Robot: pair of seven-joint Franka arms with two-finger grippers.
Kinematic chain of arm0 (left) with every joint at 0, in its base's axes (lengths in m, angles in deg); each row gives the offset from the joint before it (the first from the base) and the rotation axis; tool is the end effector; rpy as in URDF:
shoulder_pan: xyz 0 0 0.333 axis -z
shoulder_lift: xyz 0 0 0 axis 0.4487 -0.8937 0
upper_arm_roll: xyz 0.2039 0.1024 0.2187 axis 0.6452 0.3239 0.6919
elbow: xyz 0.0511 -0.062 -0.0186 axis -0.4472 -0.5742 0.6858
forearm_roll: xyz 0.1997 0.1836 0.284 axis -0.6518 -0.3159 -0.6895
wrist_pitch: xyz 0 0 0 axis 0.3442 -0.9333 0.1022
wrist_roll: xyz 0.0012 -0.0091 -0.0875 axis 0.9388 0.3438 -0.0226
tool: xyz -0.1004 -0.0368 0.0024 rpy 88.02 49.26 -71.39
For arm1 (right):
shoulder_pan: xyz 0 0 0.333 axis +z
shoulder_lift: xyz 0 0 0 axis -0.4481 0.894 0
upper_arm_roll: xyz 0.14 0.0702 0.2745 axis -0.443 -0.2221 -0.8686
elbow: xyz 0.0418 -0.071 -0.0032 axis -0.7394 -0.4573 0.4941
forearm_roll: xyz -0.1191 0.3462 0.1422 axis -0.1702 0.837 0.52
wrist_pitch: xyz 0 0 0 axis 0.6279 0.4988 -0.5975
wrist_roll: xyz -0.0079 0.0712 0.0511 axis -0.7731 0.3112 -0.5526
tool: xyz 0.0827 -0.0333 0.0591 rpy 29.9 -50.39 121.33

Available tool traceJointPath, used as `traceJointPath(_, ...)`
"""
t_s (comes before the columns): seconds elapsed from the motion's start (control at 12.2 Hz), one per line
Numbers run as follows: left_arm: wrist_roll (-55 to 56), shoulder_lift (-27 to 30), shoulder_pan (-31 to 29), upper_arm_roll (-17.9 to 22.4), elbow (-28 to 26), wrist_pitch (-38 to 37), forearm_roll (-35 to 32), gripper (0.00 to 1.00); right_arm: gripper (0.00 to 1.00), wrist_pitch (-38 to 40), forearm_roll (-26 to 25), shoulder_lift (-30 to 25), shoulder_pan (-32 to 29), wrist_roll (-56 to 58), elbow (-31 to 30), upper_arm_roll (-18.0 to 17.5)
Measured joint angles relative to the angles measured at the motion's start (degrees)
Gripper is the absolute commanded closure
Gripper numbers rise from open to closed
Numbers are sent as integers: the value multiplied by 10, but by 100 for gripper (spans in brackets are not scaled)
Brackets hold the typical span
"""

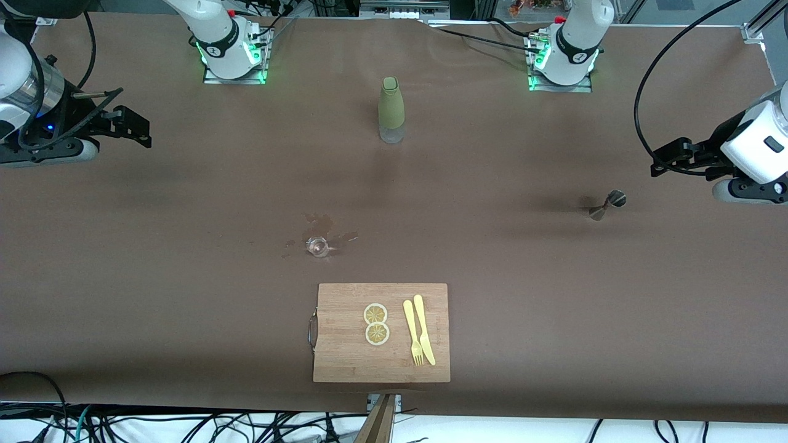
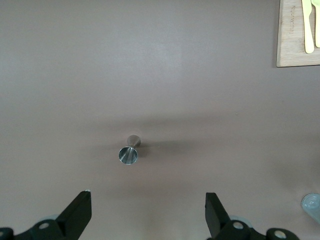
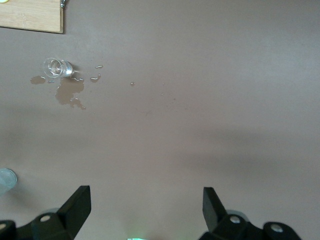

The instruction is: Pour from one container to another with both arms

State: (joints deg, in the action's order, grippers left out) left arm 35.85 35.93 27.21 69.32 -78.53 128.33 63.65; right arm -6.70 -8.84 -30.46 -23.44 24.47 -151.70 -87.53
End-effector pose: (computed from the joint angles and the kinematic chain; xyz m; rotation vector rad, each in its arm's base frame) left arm 0.5957 -0.0300 0.5998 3.1234 -0.0557 -0.1718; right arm 0.5453 0.0497 0.5843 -3.1345 -0.1708 0.1223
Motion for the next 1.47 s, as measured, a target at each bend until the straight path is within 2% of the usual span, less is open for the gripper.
traceJointPath(1.06, -15, -1, -2, -1, 0, 0, 0, 0, 1, 0, 0, 11, -1, 0, 1, 2)
traceJointPath(1.22, -105, -8, -29, 2, -1, 0, 13, 0, 1, 1, 0, 14, 0, 0, 1, 2)
traceJointPath(1.47, -290, -34, -108, 19, -4, -1, 94, 0, 1, 5, 2, 40, 0, 34, 0, 1)
